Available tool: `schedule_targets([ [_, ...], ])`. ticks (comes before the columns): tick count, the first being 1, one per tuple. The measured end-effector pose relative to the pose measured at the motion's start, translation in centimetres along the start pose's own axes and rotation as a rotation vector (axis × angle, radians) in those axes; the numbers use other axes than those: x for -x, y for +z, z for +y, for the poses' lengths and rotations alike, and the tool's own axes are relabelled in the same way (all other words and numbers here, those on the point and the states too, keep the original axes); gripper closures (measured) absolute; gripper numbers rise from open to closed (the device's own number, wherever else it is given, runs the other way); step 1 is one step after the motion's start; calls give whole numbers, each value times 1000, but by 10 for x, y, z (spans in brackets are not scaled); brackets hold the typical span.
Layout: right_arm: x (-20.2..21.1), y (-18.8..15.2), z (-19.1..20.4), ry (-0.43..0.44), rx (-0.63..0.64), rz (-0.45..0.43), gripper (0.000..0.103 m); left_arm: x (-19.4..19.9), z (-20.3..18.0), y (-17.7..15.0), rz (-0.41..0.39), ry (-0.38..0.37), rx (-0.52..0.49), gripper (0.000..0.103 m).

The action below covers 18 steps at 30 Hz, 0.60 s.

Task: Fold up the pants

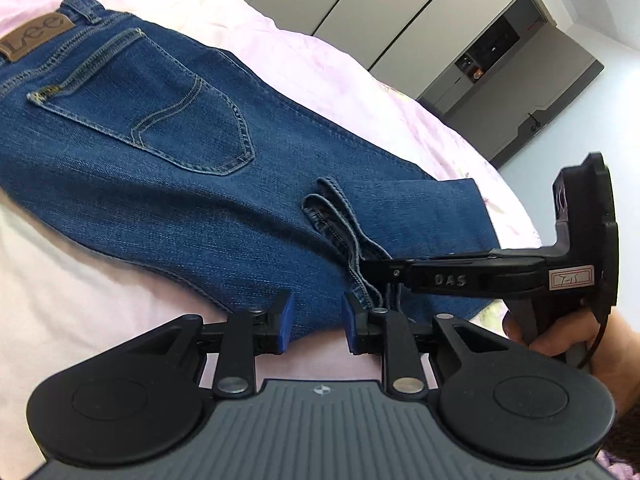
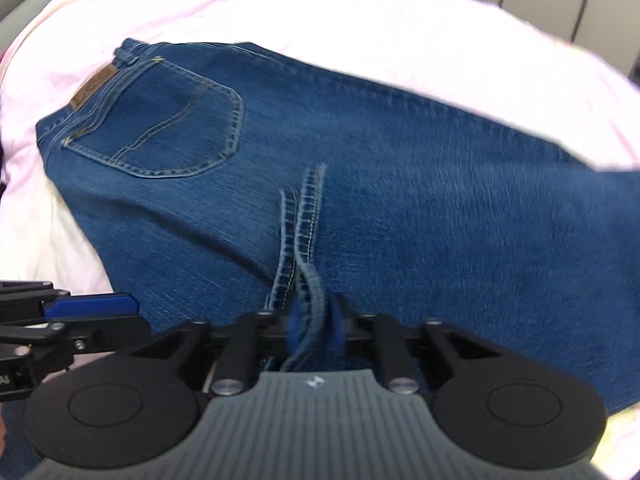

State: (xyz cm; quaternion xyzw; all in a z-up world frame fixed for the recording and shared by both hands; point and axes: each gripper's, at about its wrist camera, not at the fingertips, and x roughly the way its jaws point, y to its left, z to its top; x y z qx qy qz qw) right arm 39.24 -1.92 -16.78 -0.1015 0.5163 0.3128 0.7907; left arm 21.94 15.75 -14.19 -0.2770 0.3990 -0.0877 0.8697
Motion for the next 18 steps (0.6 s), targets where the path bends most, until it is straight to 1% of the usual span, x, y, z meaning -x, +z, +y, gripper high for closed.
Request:
schedule_targets([
  [1,1,-1,-6,25,-26,-9,102,0,0,0,-2,-15,7,75],
  [5,18,-7,-22,127,-110,-44,103,-4,2,4,3,-109,68,74],
  [7,26,-10,-19,155,-98,-47,103,-9,1,5,11,-127,91,67],
  [9,27,-16,-13,166,-70,-39,103,-15,-2,8,20,-126,96,64],
  [11,22,-21,-7,145,-49,-33,103,-20,-5,11,26,-129,101,58],
  [12,18,-24,-6,135,-48,-41,103,-23,-6,12,31,-136,107,53],
  [13,16,-27,-4,133,-52,-47,99,-25,-6,13,38,-129,113,51],
  [15,14,-31,-1,130,-48,-59,98,-32,-9,15,62,-119,116,46],
  [17,20,-35,-3,140,-45,-80,97,-37,-11,16,81,-116,125,43],
  [18,25,-36,-5,143,-46,-89,96,-40,-12,17,87,-119,134,40],
])
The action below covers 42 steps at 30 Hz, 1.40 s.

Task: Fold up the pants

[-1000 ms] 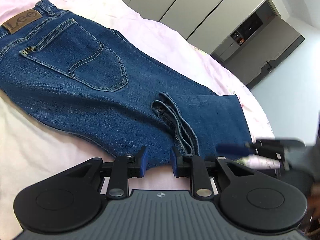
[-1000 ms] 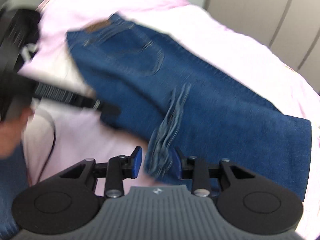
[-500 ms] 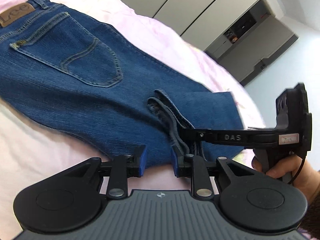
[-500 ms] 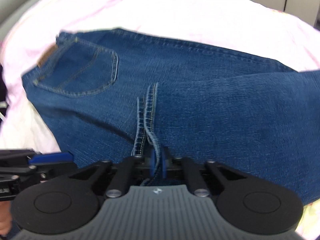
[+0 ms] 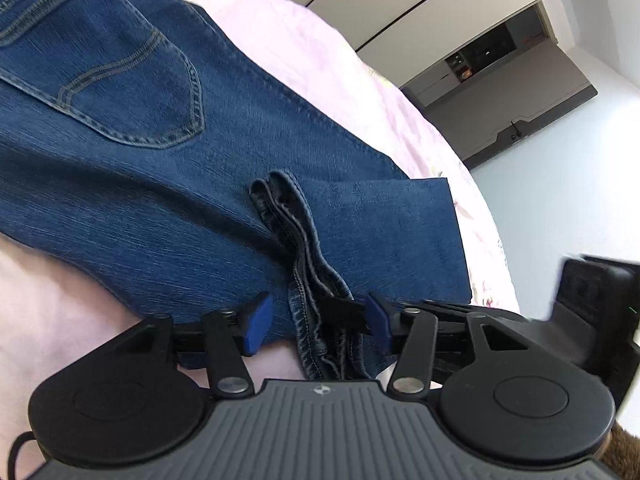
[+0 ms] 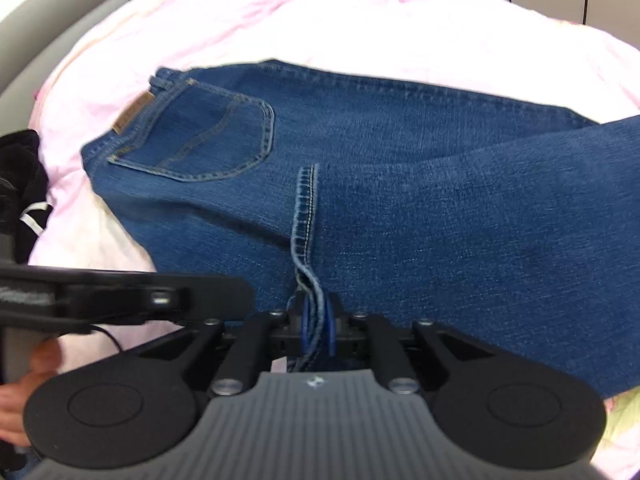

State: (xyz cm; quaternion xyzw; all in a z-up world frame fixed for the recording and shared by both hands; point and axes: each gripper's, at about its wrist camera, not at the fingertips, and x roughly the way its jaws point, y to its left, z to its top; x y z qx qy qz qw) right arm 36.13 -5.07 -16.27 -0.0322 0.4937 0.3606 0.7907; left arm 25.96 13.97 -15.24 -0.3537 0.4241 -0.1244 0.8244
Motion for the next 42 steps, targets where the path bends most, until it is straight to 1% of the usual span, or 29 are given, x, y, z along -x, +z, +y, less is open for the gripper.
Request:
schedule_targets([
  [1,7,-3,-3,-4,1,-13,89,-3,0,2,4,-1,14,36],
  [3,24,-8,-9,-22,9,-51,78,-10,2,5,4,11,53,32],
  [5,38,-16,-18,-65,25,-77,78,-19,3,8,5,29,85,31],
  [7,48,-25,-28,-106,24,-84,78,-28,1,12,19,33,98,31],
  [9,53,-36,-40,-115,-12,-83,78,-38,-4,14,29,47,81,30],
  [11,57,-46,-50,-112,-51,-88,78,-46,-9,14,43,68,40,31],
  [12,58,-51,-54,-111,-69,-94,78,-52,-13,14,48,102,15,39],
  [13,60,-55,-58,-109,-85,-101,78,-57,-16,12,51,147,-16,56],
  [15,63,-64,-65,-104,-121,-116,78,-65,-25,9,51,217,-95,67],
  [16,65,-69,-69,-99,-138,-122,78,-65,-28,6,43,236,-125,77],
  [17,66,-73,-71,-98,-148,-124,78,-64,-31,5,34,238,-141,83],
  [18,67,-76,-74,-103,-155,-124,78,-62,-34,4,22,233,-154,93],
  [19,68,-79,-76,-112,-155,-124,78,-58,-40,3,4,237,-171,94],
  [21,73,-83,-81,-150,-145,-124,78,-45,-58,0,-52,246,-250,94],
  [24,83,-85,-88,-200,-134,-131,78,-23,-84,4,-99,210,-331,94],
  [26,90,-85,-91,-215,-134,-135,78,-8,-107,16,-127,199,-392,95],
  [29,101,-83,-92,-226,-102,-134,78,20,-139,36,-154,175,-484,95],
  [33,103,-75,-83,-190,-48,-148,78,59,-172,66,-187,182,-594,95],
  [37,92,-63,-69,-159,-4,-179,78,94,-181,96,-211,249,-676,95],
  [39,83,-55,-62,-173,23,-195,78,104,-183,109,-216,299,-706,95],
  [42,68,-44,-57,-220,61,-215,78,124,-166,126,-215,388,-739,95],
])
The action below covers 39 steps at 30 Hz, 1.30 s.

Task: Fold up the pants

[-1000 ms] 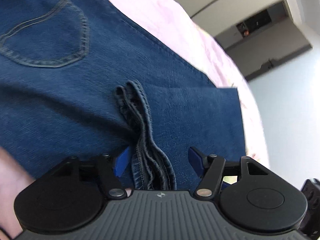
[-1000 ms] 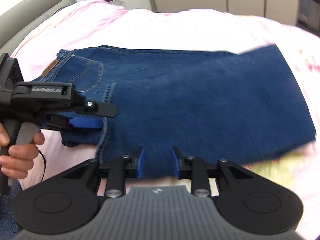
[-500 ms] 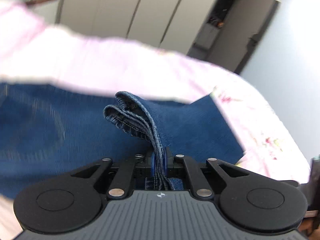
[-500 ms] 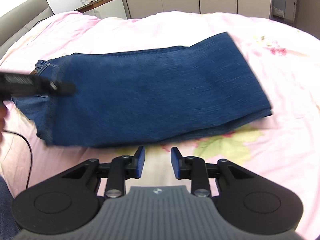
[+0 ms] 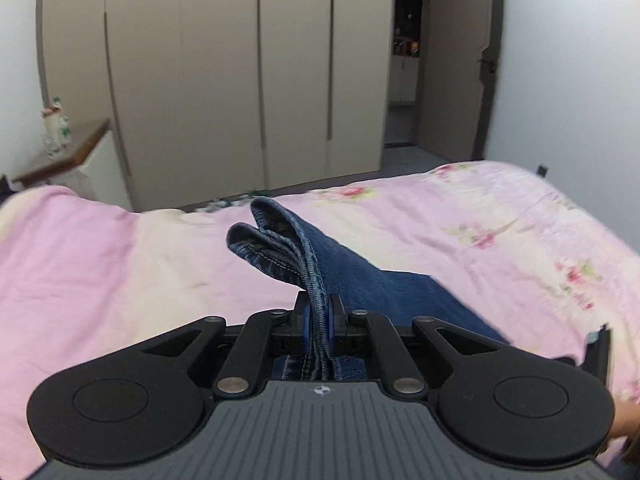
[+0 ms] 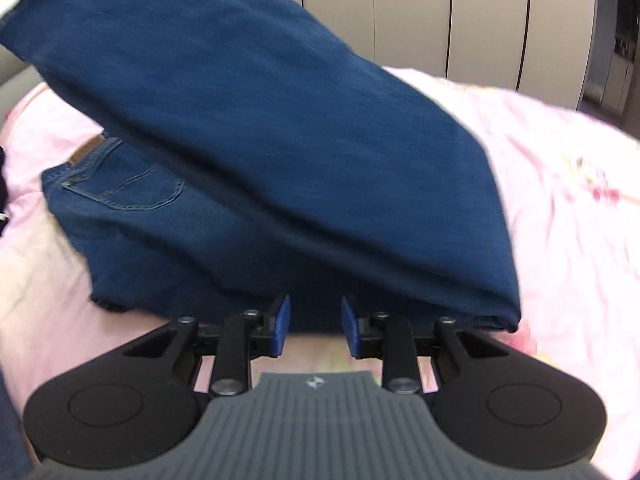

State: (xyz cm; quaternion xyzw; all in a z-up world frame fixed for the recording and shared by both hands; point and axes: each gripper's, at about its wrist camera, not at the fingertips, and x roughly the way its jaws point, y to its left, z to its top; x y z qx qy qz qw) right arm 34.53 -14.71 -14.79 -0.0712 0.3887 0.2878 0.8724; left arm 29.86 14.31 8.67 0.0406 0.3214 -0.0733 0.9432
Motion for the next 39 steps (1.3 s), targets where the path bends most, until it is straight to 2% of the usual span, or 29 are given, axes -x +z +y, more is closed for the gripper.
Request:
schedule_targets([
  [4,-18,8,2,-52,27,-3,78,-14,46,-7,50,104,3,95],
  [7,-30,6,6,-84,57,17,79,-37,84,-24,126,146,28,95],
  [13,-39,-5,19,-119,166,57,87,-84,149,-90,299,208,114,95],
  [15,-46,-2,21,-137,176,70,87,-91,165,-110,322,223,142,95],
  [18,-51,2,19,-152,159,89,87,-102,182,-130,310,229,176,94],
  [24,-62,6,9,-167,124,182,87,-133,187,-146,339,275,152,94],
  [28,-65,6,3,-162,124,206,86,-125,178,-142,320,295,99,94],
  [30,-58,2,1,-160,139,223,83,-116,180,-136,301,278,69,94],
  [32,-50,1,3,-159,156,244,80,-116,182,-137,341,276,72,92],
  [33,-42,0,4,-156,161,252,80,-118,180,-138,357,302,57,89],
  [34,-36,0,2,-149,159,257,80,-118,177,-138,360,332,38,80],
  [35,-29,1,1,-140,148,258,80,-116,173,-137,357,348,29,80],
  [36,-22,3,-1,-131,135,257,80,-113,171,-134,352,352,25,77],
  [37,-14,7,-4,-120,124,251,80,-108,168,-130,343,346,21,68],
  [39,-1,16,-7,-109,122,234,80,-99,165,-121,313,353,19,58],
])
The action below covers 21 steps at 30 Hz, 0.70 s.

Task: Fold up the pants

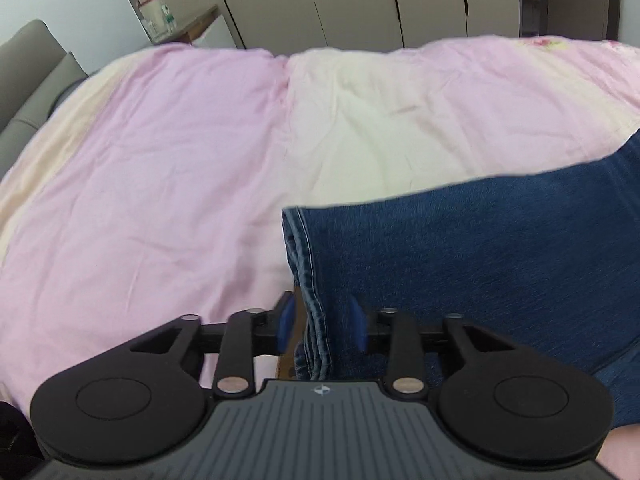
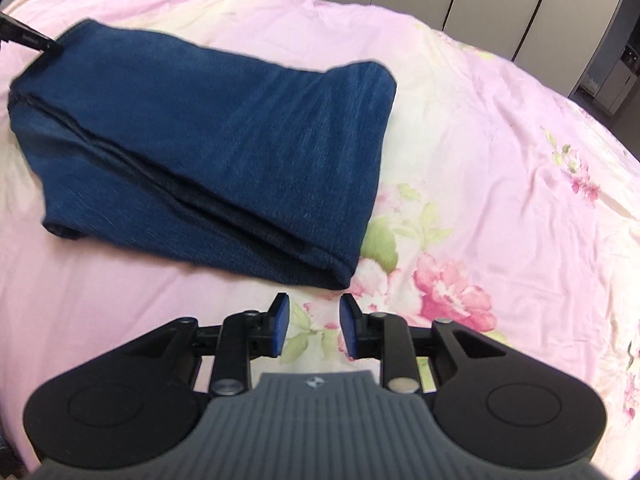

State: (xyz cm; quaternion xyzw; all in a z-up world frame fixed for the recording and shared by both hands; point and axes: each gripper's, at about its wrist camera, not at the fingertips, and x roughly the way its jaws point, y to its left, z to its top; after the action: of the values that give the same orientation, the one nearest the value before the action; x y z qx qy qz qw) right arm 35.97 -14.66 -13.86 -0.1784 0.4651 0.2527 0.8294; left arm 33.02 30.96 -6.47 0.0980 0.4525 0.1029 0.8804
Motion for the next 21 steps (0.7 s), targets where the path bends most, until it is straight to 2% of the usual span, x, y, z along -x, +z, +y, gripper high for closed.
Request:
schedule_targets([
  [2,11,11,-5,-8,11,-25,80,10,2,6,-26,-12,23,58],
  [5,10,38,-11,-22,10,-60,82,18,-1,14,-55,-71,57,59],
  [7,2,59,-15,-13,-7,-87,84,15,-8,15,-66,-87,51,69],
  [8,-4,71,-17,2,-24,-101,84,12,-10,15,-66,-88,49,69],
  [10,-22,94,-23,27,-77,-113,84,-1,-13,13,-46,-91,55,76],
  [13,-57,121,-34,81,-161,-83,84,-27,-6,4,8,-86,90,86],
  [16,-91,144,-46,54,-212,-80,87,-49,4,-8,47,-112,124,95],
  [20,-130,159,-63,1,-268,-40,87,-65,10,-18,55,-163,135,96],
  [21,-137,159,-66,-3,-276,-33,83,-68,11,-20,56,-172,137,96],
])
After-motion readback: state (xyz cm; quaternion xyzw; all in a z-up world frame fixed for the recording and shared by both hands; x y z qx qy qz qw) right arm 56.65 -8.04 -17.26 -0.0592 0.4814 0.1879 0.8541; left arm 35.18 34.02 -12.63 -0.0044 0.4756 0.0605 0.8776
